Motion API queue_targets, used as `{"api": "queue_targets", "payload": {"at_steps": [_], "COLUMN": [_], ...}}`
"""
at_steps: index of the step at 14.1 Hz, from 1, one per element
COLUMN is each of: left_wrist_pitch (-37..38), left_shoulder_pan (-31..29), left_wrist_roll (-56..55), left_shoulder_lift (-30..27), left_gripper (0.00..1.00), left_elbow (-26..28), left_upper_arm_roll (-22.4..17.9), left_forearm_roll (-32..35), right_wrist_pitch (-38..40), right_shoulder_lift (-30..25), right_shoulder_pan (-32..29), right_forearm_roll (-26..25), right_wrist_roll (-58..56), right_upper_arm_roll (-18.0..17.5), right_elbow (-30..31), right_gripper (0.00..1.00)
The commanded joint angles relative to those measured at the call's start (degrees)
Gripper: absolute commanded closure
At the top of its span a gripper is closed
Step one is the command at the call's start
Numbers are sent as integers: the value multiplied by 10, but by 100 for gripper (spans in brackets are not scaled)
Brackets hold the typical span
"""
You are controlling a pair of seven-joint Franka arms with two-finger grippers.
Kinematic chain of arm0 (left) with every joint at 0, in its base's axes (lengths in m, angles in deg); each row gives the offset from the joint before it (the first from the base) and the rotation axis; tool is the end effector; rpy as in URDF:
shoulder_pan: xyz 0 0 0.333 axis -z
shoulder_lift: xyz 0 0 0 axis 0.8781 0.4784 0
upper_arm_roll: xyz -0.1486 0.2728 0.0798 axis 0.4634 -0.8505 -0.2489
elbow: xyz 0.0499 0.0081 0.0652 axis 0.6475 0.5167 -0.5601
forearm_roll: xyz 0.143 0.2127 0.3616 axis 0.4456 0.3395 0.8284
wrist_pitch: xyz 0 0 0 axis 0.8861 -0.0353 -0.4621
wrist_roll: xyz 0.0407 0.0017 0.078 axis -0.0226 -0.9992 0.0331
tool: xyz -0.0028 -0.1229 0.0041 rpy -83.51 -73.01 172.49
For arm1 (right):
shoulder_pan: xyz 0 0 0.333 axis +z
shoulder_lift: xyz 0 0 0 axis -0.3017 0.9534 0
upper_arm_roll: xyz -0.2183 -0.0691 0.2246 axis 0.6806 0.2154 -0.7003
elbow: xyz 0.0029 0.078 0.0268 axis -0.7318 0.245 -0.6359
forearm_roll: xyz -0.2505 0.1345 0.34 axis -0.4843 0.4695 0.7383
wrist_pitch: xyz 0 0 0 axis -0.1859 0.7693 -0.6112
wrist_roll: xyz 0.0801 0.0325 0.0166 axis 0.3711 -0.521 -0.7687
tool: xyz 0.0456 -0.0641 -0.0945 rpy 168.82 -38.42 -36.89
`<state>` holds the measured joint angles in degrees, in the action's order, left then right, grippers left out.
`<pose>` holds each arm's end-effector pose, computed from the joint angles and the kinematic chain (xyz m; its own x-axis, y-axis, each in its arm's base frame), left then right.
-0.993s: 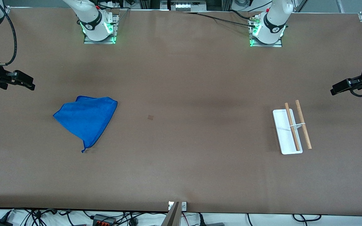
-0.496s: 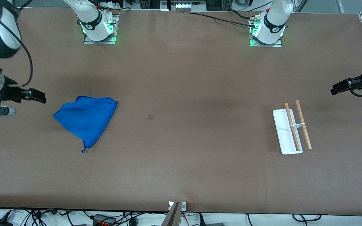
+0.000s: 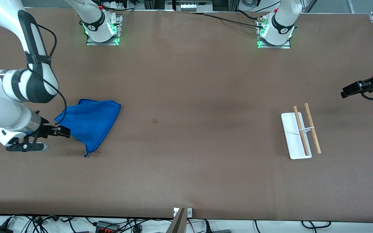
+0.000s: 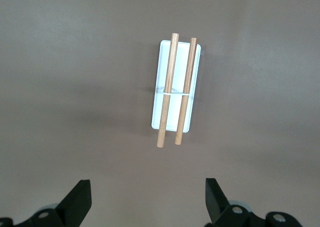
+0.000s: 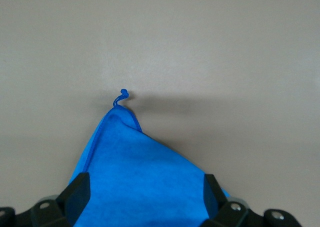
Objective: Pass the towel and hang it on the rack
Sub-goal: 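Lower the right gripper onto the blue towel and grasp its corner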
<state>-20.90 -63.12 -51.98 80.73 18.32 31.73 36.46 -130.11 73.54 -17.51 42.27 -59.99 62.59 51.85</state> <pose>0.6282 0.0589 0.5468 0.9722 0.2217 -0.0760 0.2198 -0.9750 -0.0328 0.7279 0.0028 0.2981 0.9989 0.0432 0.0191 0.0426 -0.9986 0.0302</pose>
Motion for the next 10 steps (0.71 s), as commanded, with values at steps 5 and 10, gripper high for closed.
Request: {"api": "queue_targets", "payload": {"at_steps": [5, 10], "left_wrist_pitch": [12, 12], "left_shoulder_pan": [-3, -3], "left_wrist_roll": [9, 9], "left_shoulder_lift": [7, 7], "left_gripper": [0, 0], "left_elbow": [-18, -18], "left_upper_arm_roll": [1, 1], "left_forearm_roll": [-11, -11], "right_wrist_pitch": [-87, -171], "right_shoulder_lift": [94, 136], "right_shoulder_pan": [3, 29], "right_forearm_roll": [10, 12], "right_wrist_roll": [3, 78], "right_upper_arm_roll": [-1, -1], "right_elbow": [-8, -9], "right_gripper": [0, 0]}}
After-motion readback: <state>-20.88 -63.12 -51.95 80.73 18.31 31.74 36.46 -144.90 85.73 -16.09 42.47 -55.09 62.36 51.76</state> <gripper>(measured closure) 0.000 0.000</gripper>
